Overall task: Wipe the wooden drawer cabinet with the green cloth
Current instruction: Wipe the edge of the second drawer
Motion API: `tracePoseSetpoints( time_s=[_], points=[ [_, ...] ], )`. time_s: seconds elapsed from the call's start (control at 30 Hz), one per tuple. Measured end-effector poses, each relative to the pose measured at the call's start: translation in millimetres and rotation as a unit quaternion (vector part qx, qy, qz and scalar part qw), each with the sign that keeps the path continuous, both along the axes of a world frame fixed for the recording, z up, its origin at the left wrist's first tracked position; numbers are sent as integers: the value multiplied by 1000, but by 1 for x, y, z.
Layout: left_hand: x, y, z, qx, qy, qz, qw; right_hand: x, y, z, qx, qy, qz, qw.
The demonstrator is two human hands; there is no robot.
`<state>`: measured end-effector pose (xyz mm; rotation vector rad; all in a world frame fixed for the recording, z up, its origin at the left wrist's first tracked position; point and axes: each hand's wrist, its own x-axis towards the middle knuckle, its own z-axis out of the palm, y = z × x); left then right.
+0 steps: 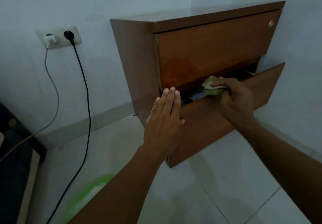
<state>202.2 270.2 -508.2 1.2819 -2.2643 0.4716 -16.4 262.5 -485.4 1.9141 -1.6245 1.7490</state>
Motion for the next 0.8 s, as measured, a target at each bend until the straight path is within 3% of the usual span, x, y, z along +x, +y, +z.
tracePoseSetpoints(
  time_s=[0.1, 0.17, 0.5, 0.63, 0.73, 0.8],
  points=[
    [0, -6, 9, 4, -13, -35, 999, 40, 7, -6, 20, 135, 105, 985],
    [0, -10, 18, 19, -37, -49, 998, 39, 7, -15, 34, 190, 108, 975],
    [-49, -47, 57, 48, -232, -121, 964, -103, -39, -26, 42, 65, -82, 994],
    [-71, -62, 62, 41, -264, -132, 954, -110, -45, 3, 83, -10, -122, 989],
    [-82, -70, 64, 41, -254, -122, 959, -60, -31, 12, 10, 109, -29, 994],
    [-86, -75, 65, 55, -244, -126, 960, -39, -25, 1, 29, 223, 45, 973]
  ],
)
